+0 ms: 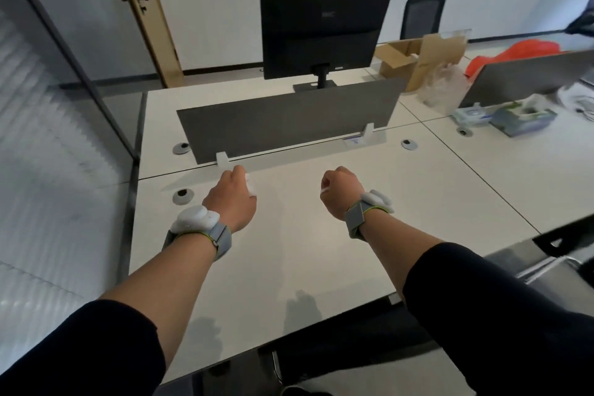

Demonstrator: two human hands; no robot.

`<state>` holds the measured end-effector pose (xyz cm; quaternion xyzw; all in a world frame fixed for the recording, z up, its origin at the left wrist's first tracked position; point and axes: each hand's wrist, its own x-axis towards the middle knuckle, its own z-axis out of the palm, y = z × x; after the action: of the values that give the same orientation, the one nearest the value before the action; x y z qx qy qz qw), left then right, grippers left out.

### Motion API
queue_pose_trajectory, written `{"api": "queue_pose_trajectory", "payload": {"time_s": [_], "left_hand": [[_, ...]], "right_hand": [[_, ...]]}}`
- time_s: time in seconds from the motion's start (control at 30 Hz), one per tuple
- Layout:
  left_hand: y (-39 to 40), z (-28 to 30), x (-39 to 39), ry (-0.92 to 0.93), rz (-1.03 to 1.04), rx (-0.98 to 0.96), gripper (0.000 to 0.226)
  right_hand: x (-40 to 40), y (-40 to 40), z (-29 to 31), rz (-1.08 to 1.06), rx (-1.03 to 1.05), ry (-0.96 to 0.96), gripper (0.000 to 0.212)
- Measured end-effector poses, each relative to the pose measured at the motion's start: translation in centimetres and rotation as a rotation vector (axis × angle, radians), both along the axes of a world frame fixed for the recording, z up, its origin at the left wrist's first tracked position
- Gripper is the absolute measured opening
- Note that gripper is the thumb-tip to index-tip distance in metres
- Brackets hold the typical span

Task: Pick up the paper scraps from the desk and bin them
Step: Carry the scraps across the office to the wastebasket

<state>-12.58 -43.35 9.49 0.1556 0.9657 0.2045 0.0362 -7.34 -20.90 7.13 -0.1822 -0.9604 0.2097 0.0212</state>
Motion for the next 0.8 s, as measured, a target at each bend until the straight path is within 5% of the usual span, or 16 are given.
{"api": "queue_pose_trajectory", "payload": {"time_s": [0.33,0.8], "left_hand": [[6.5,0.7,3.1,0.006,-0.147,-0.007,0.029],[27.4,3.7,12.6,0.014,-0.434,0.038,0.030]], "right_hand": [[6.3,5.0,1.1,-0.151,0.004,0.026,0.022],[22.2,23.0,3.3,-0.475,0.000,-0.019,0.020]]}}
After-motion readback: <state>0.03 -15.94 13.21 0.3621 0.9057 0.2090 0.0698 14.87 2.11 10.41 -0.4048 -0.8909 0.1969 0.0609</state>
